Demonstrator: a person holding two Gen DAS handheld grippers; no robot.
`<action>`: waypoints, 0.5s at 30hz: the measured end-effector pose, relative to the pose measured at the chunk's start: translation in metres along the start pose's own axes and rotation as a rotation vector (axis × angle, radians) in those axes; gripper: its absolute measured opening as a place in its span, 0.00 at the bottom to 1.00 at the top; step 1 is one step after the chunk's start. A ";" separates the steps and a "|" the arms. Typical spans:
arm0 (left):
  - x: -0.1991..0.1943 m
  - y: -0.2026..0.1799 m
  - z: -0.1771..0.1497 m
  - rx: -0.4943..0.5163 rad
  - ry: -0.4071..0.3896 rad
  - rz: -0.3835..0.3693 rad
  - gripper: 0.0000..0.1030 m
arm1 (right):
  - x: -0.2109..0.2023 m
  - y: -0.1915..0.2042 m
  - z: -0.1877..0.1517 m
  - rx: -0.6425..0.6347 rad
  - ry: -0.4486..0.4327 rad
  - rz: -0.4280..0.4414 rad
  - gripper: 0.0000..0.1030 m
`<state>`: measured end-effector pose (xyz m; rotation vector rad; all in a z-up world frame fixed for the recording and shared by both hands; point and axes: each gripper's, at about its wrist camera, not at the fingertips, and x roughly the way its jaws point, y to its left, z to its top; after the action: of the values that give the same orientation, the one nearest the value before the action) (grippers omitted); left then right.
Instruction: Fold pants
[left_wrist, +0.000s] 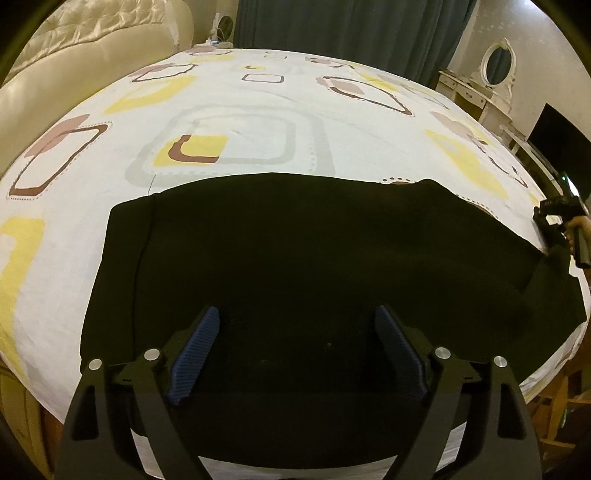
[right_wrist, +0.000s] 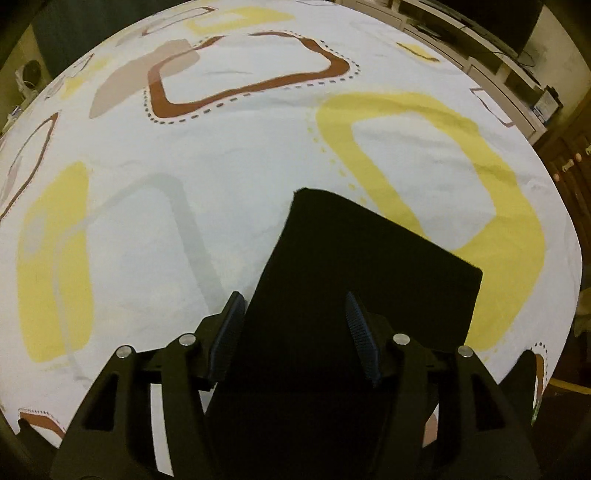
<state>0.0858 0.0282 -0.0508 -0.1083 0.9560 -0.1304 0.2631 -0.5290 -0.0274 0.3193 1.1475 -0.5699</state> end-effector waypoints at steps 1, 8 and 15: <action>0.000 0.001 0.000 -0.003 0.000 -0.001 0.83 | 0.000 -0.002 0.000 0.016 0.002 0.006 0.46; 0.000 -0.001 -0.001 -0.012 0.001 0.012 0.83 | -0.029 -0.041 -0.011 0.101 -0.054 0.161 0.12; 0.000 0.000 -0.001 -0.013 -0.003 0.017 0.83 | -0.112 -0.144 -0.071 0.315 -0.295 0.500 0.11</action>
<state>0.0847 0.0277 -0.0516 -0.1124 0.9544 -0.1086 0.0932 -0.5806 0.0550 0.7429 0.6540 -0.3360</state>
